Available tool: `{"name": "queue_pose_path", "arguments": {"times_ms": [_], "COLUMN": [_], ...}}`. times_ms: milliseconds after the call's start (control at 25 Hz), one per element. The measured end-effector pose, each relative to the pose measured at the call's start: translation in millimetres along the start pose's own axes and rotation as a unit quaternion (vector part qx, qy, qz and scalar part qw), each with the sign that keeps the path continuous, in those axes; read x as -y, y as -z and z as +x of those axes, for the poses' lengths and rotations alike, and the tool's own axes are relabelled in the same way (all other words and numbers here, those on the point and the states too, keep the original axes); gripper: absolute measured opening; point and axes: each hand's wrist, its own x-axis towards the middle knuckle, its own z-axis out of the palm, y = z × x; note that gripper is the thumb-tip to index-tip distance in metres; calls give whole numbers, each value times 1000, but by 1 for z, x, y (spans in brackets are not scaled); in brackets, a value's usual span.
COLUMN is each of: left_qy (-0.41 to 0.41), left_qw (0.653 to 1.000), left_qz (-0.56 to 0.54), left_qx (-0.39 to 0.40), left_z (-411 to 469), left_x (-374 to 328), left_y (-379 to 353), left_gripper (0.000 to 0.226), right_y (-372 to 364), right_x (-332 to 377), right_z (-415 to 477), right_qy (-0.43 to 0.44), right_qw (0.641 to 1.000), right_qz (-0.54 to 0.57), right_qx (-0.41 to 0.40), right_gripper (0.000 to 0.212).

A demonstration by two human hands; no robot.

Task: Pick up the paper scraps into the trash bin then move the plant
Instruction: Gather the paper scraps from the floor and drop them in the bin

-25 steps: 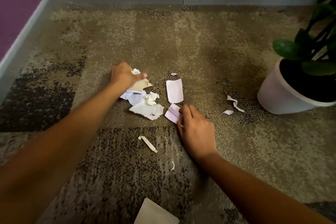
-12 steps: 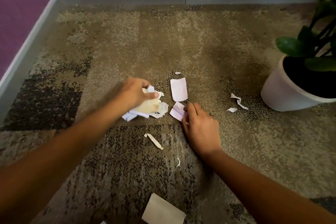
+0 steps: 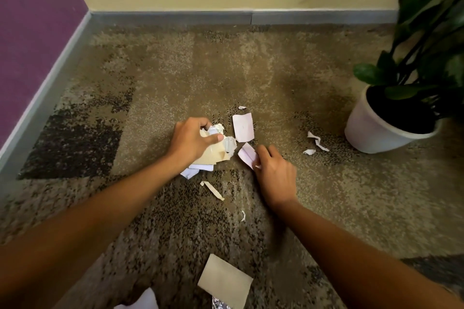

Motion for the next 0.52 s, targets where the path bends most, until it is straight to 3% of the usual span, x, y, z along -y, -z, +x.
{"name": "queue_pose_path", "arguments": {"times_ms": [160,240,320,520], "left_qy": [-14,-31,-59,-215], "left_qw": [999,998,995,968], "left_qz": [-36,-49,-69,-17], "left_qx": [-9,12,51,131], "left_z": [-14,-26,-39,-84], "left_x": [-23,-41,-62,-141], "left_y": [21,33,43,54], "left_gripper": [27,29,30,22], "right_y": [25,45,76,189], "right_x": [-12,-28,-43,-74], "right_z": [-9,-24,-37,-45], "right_qy": [-101,-83,-50,6], "right_qw": [984,984,988,996], "right_qz": [147,158,146,86], "right_qx": [11,-3,-14,-26], "right_gripper": [10,8,23,29]}}
